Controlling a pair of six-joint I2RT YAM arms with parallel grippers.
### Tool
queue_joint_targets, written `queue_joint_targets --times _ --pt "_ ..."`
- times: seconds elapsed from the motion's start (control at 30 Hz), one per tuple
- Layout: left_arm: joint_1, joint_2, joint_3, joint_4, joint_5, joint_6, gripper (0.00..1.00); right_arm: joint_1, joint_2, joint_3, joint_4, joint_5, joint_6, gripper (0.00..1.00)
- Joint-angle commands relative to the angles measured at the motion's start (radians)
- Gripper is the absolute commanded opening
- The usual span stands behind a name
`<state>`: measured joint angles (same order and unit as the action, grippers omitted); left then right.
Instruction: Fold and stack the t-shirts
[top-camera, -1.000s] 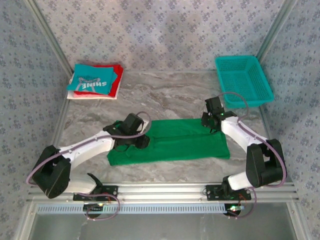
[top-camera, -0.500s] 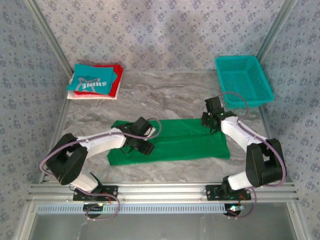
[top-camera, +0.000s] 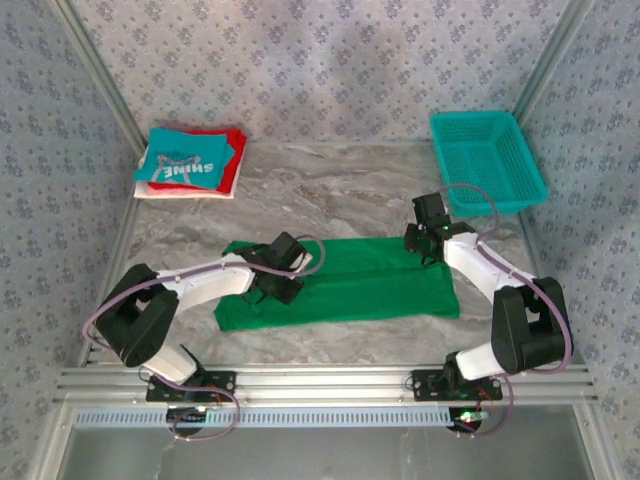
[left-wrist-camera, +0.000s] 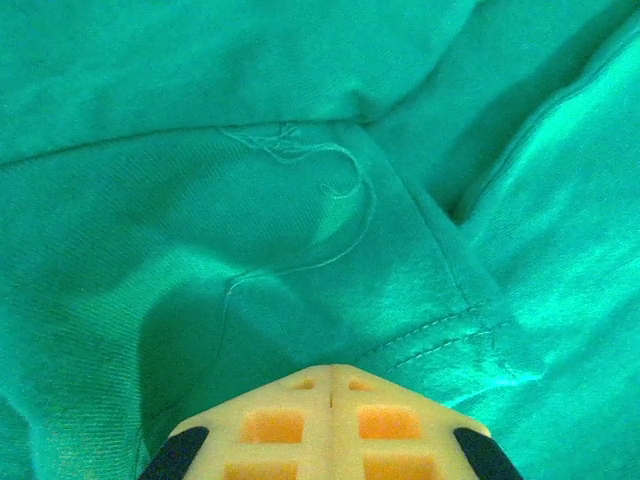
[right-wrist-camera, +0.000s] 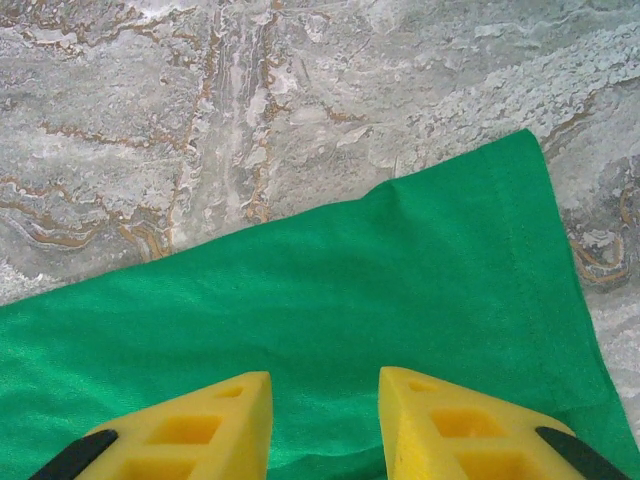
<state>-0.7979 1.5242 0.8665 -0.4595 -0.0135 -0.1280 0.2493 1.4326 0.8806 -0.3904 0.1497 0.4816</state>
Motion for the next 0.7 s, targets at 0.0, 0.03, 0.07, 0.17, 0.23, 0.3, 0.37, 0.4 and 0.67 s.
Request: queue_joint_targets --times 0.0,0.03,0.07,0.17,0.23,0.3,0.37,0.4,0.67 --pt "-0.018 -0.076 0.026 -0.027 0.038 0.01 0.38 -0.006 0.007 -0.017 0.012 -0.009 -0.011 0.36" --pt "-0.019 -0.069 0.029 -0.016 0.049 0.015 0.39 -0.007 0.006 -0.019 0.018 -0.012 -0.009 0.36" --pt "-0.021 -0.056 0.035 -0.006 0.073 0.021 0.43 -0.008 0.009 -0.019 0.021 -0.014 -0.009 0.36" --pt "-0.022 0.006 0.062 0.012 0.109 0.006 0.53 -0.008 0.014 -0.016 0.022 -0.021 -0.006 0.36" --pt "-0.032 0.055 0.082 0.021 0.104 -0.004 0.57 -0.007 0.014 -0.016 0.019 -0.018 -0.008 0.36" --pt "-0.041 0.1 0.096 0.032 0.088 -0.015 0.57 -0.008 0.012 -0.02 0.017 -0.015 -0.008 0.36" --pt "-0.045 0.138 0.105 0.043 0.071 -0.027 0.52 -0.011 0.014 -0.024 0.018 -0.016 -0.009 0.36" --pt "-0.046 0.148 0.107 0.044 0.065 -0.032 0.47 -0.012 0.013 -0.024 0.016 -0.016 -0.008 0.36" --pt "-0.045 0.094 0.15 -0.077 0.014 -0.074 0.0 -0.022 -0.005 -0.029 0.006 -0.017 -0.015 0.36"
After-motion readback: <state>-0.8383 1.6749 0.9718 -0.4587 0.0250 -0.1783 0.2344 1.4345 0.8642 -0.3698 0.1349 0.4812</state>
